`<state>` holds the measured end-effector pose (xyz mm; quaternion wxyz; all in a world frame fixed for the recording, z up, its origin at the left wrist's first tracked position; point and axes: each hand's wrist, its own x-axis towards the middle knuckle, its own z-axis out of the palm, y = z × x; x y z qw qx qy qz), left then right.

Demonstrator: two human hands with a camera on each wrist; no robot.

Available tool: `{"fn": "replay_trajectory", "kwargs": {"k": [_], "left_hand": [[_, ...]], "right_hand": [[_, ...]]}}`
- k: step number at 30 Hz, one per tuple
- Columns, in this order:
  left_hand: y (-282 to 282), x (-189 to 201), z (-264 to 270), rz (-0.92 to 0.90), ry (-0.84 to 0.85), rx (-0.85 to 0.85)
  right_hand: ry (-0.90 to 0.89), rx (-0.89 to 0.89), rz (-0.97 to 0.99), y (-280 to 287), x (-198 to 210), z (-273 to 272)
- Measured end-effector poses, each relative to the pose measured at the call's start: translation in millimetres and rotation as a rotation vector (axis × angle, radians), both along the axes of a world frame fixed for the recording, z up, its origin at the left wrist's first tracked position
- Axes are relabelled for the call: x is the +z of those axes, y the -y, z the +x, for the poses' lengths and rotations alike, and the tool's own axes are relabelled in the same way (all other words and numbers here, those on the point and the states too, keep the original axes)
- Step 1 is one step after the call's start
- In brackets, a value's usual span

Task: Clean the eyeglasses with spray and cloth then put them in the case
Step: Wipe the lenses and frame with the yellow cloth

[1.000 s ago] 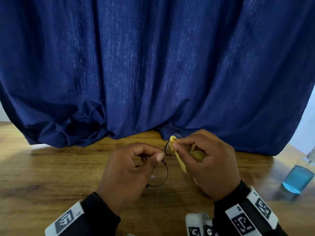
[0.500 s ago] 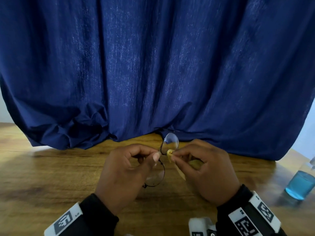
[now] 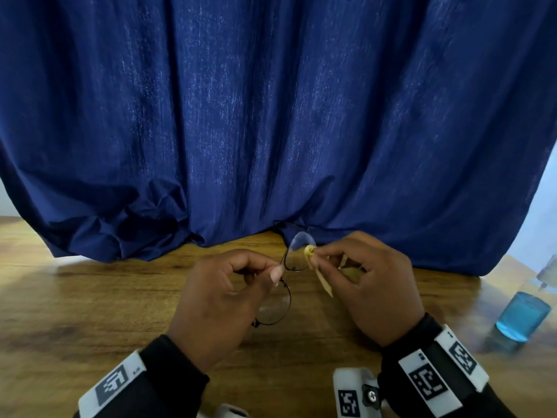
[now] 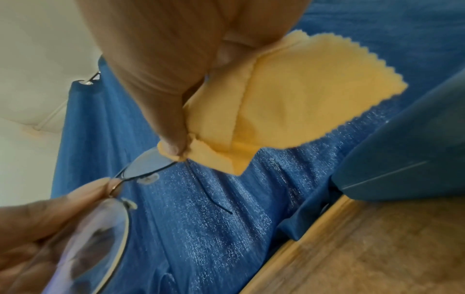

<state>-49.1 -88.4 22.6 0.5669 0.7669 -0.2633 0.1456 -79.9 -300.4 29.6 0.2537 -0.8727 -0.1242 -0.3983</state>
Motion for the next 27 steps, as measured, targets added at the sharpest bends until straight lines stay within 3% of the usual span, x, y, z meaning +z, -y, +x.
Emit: {"fn": "replay_trajectory", "kwargs": {"k": [4, 9, 16, 22, 27], "left_hand": [[5, -2, -4, 0.037, 0.000, -0.016], [1, 1, -1, 0.010, 0.008, 0.008], [5, 3, -8, 0.006, 0.003, 0.003], [5, 2, -6, 0.007, -0.008, -0.010], [4, 5, -7, 0.010, -0.021, 0.012]], "right_hand": [[0.103, -0.033, 0.066, -3, 2, -1], [-0.036, 0.126, -0.068, -10, -2, -2], [0.068, -0.060, 0.037, 0, 3, -1], [-0.002, 0.171, -0.021, -11, -1, -3], [0.067, 0.018, 0.087, 3, -1, 2]]}}
